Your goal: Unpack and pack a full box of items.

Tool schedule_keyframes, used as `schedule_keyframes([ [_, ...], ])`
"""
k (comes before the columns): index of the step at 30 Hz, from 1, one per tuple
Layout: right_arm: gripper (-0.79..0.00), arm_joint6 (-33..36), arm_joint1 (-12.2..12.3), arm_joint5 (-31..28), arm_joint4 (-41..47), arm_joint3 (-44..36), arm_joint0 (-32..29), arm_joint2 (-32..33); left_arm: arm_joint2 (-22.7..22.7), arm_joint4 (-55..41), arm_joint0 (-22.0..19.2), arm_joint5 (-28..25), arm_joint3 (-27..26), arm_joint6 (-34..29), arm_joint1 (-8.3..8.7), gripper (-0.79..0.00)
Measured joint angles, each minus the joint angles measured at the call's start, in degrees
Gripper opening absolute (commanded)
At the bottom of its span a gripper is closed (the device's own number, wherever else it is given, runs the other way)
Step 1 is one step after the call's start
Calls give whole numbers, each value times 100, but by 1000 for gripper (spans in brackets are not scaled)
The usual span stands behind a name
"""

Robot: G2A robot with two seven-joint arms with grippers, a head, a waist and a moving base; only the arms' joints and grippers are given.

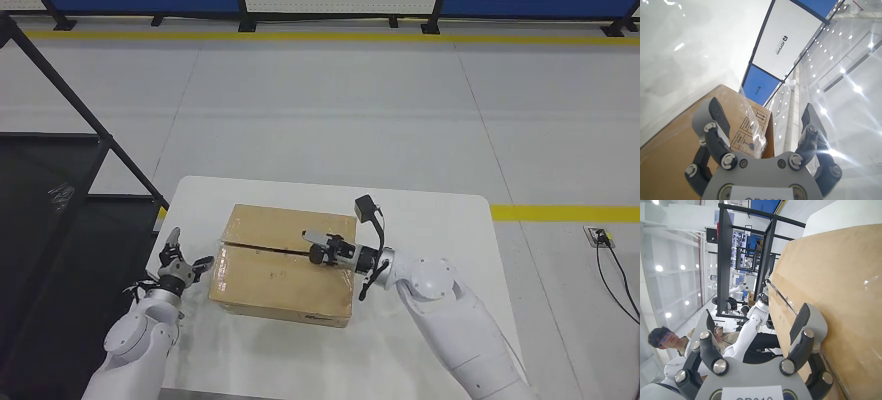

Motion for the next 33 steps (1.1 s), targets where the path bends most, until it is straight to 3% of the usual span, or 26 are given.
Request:
schedule_keyframes([
  [19,0,48,-65,-215,164,546,180,-156,-38,-217,-338,-554,202,187,-110,0],
  [33,0,-48,-68,-275,124,635,196,-141,-449,-182,-89,-822,-533,420,-107,0],
])
